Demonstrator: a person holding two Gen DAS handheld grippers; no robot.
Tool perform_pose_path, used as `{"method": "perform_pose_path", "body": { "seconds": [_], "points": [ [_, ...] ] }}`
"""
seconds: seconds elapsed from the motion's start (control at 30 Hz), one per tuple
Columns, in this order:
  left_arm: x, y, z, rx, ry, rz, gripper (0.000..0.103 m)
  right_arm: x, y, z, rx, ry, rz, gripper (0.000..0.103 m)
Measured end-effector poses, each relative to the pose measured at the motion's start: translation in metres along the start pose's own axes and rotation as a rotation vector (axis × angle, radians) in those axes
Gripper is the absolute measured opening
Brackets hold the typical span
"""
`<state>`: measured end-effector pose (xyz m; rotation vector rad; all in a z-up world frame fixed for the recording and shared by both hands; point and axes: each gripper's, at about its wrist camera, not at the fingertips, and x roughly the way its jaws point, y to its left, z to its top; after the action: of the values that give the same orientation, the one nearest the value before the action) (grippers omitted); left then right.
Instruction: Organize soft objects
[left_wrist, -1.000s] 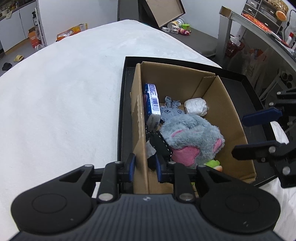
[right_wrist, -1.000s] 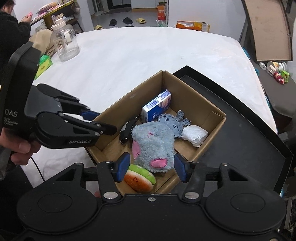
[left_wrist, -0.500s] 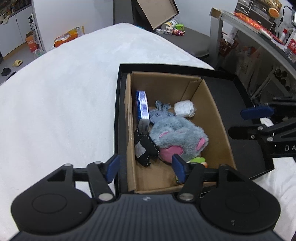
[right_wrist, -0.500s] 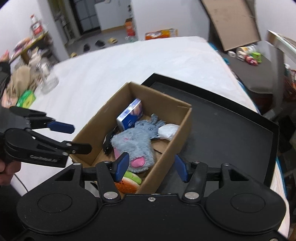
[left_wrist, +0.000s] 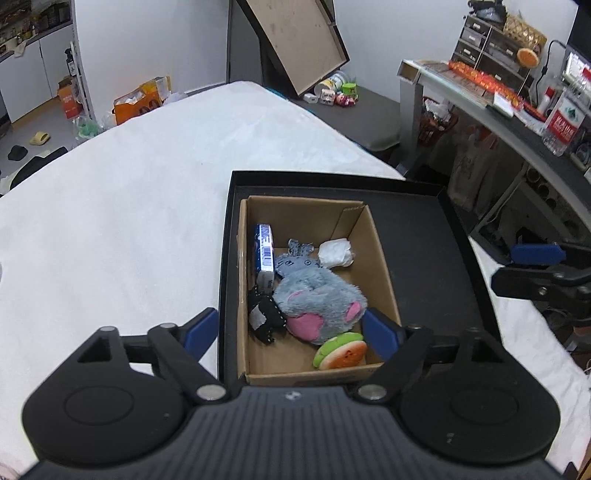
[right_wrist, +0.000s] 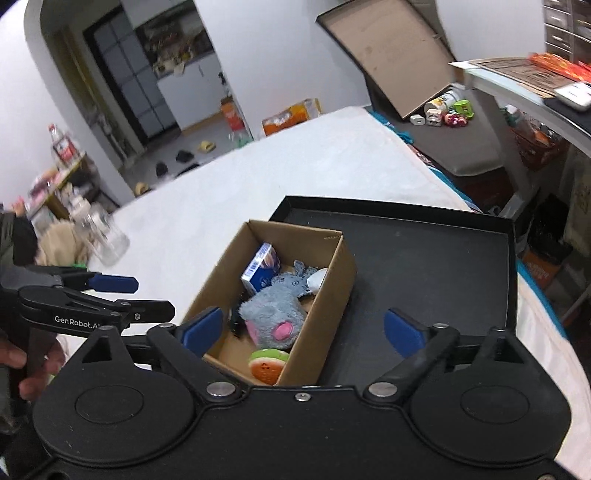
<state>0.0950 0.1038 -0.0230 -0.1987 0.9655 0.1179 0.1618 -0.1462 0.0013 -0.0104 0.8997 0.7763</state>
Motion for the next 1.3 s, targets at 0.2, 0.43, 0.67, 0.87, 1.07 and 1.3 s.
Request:
{"method": "perform_pose_path", "body": {
  "seconds": [0.2, 0.43, 0.67, 0.87, 1.07, 1.3],
  "points": [
    [-0.026, -0.005, 0.002, -0.01, -0.024, -0.008, 0.091, -0.03, -0.003, -0.007, 0.031, -0.041, -0.008, 0.103],
    [-0.05, -0.013, -0.01, -0.011, -0.033, -0.02, 0.095, -0.053, -0.005, -0.013, 0.044, -0.066, -0.042, 0.103],
    [-0.076, -0.017, -0.015, -0.025, -0.069, -0.022, 0.097, -0.074, -0.003, -0.018, 0.038, -0.092, -0.063, 0.103],
    [-0.095, -0.023, -0.018, -0.038, -0.101, -0.028, 0.097, -0.097, -0.005, -0.026, 0.053, -0.118, -0.074, 0.103],
    [-0.11, -0.033, -0.022, -0.029, -0.113, -0.051, 0.097, -0.12, -0.009, -0.034, 0.073, -0.137, -0.094, 0.103],
    [-0.126, -0.039, -0.028, -0.017, -0.138, -0.063, 0.097, -0.136, -0.01, -0.042, 0.095, -0.146, -0.101, 0.103]
  ]
}}
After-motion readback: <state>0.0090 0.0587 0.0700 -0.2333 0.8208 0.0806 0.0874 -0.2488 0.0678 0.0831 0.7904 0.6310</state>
